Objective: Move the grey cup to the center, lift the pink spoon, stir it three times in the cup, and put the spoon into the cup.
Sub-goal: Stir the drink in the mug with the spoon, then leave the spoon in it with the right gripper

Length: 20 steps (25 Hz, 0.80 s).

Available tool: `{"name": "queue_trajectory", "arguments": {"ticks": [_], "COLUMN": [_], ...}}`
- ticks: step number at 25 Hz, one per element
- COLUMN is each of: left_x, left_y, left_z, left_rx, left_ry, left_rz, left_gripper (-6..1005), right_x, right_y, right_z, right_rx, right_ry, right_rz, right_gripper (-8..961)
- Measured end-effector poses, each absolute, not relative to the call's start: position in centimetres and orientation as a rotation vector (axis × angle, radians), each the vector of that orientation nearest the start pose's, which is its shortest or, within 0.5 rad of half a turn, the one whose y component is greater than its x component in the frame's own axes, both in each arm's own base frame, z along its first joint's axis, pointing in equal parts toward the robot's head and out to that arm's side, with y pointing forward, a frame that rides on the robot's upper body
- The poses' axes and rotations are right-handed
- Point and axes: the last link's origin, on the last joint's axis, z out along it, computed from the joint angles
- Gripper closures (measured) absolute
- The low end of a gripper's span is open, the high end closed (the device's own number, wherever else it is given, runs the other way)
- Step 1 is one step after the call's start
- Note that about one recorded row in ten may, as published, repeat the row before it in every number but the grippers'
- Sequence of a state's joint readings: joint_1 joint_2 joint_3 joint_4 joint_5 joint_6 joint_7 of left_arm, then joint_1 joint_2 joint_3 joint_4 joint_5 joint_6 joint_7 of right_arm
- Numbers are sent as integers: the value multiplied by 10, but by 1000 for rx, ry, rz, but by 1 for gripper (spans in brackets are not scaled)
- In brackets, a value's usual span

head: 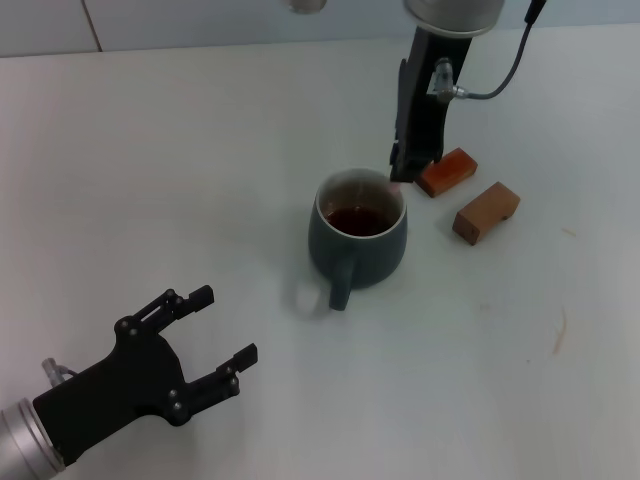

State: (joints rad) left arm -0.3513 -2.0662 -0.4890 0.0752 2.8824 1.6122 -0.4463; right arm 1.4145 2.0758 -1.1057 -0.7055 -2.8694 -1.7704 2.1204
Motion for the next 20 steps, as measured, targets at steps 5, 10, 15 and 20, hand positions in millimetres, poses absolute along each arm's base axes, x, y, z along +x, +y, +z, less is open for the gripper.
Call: {"name": "queue_trajectory", "arguments": {"ticks": [5,10,15,20], "left_x": [-316,-316,-316,-316], "left_y": [212,212,212,212], "left_z": [-63,-63,-63,-63], "left_rx": [-2460,-2460,-2459,-2456], "left_ry": [-354,-354,-357,-361], "left_rz": [-906,-909,-911,-915], "left_gripper": [185,185,185,185], "right_x": [25,25,29,29], "right_y": [407,415,415,408], "right_z": [-20,-22,-22,-22], "right_rx": [-2960,-2907,-2847,-2889], "right_ry": [112,88,92,104], "right_rz": [-979,-951,-1041,-1063], "right_gripper": [833,834,833,833]}}
